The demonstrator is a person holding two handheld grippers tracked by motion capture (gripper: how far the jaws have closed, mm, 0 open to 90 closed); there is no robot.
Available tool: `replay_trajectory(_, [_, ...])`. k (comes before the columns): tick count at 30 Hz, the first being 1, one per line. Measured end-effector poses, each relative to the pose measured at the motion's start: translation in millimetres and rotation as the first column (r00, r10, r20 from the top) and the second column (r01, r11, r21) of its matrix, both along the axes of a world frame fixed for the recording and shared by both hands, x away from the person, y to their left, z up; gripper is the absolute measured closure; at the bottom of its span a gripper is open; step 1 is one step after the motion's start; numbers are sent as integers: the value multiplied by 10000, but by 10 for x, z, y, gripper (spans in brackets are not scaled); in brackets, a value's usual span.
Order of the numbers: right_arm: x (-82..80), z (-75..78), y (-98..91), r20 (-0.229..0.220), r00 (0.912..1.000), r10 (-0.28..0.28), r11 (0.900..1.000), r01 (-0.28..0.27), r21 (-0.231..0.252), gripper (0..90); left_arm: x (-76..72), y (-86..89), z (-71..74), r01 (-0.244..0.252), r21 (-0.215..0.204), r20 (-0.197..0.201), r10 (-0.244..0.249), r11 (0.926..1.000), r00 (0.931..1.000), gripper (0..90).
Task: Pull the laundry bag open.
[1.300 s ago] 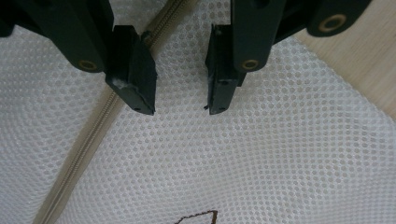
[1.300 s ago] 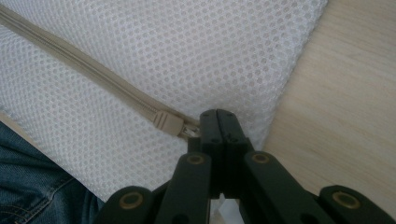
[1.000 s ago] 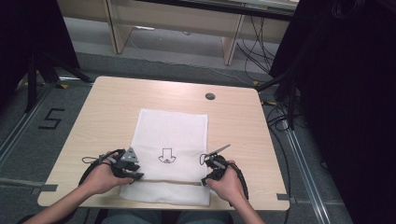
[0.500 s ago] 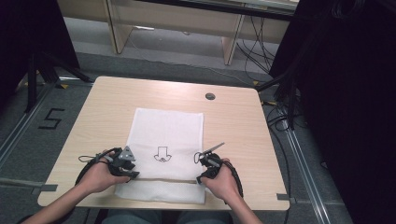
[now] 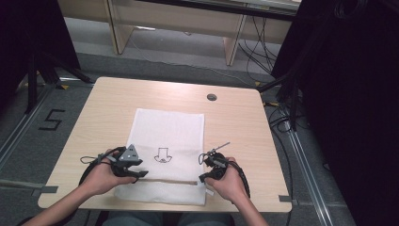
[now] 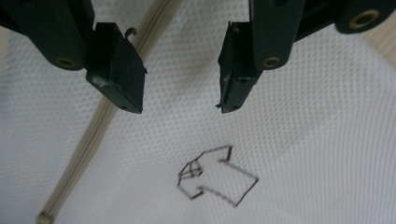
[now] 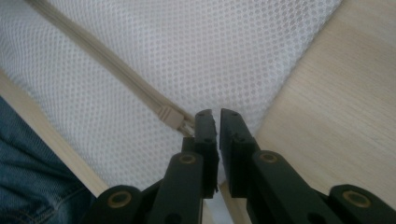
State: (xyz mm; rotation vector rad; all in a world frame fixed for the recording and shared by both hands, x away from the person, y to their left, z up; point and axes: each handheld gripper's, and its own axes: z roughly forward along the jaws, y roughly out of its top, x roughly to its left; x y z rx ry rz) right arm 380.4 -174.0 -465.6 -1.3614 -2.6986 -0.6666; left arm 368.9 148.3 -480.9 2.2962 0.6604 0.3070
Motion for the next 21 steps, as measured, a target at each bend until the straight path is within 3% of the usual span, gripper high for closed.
replay_trajectory(2, [-16, -2, -42, 30, 9999, 126, 9998, -125, -129, 850, -10, -96, 34, 437, -418, 121, -432, 9982, 9990, 471])
replay_trajectory(4, [-25, -13, -62, 101, 9999, 104, 9998, -103, -156, 860, 0, -179, 60, 770, -521, 285, -755, 9957, 9967, 461])
replay_trajectory(7, [-28, -38, -40, 58, 9999, 151, 9998, -150, -120, 900, 3, -341, 81, 1127, -999, 44, -1128, 9886, 9936, 452])
replay_trajectory(9, [-39, -33, -22, -80, 10000, 8, 9998, -10, -197, 900, 12, -434, 86, 1342, -1090, -76, -1359, 9849, 9907, 452])
replay_trajectory(13, [-25, -77, 32, -235, 9995, 225, 9995, -230, -219, 900, 26, -629, 71, 1876, -981, -85, -1894, 9773, 9819, 471])
replay_trajectory(19, [-15, -115, 46, -458, 9989, 22, 9994, -38, -338, 900, 65, -903, 9, 2431, -1007, -436, -2483, 9648, 9677, 523])
replay_trajectory(21, [-8, -162, 48, -324, 9994, 150, 9997, -156, -182, 900, 80, -979, -19, 2514, -899, -574, -2570, 9637, 9647, 574])
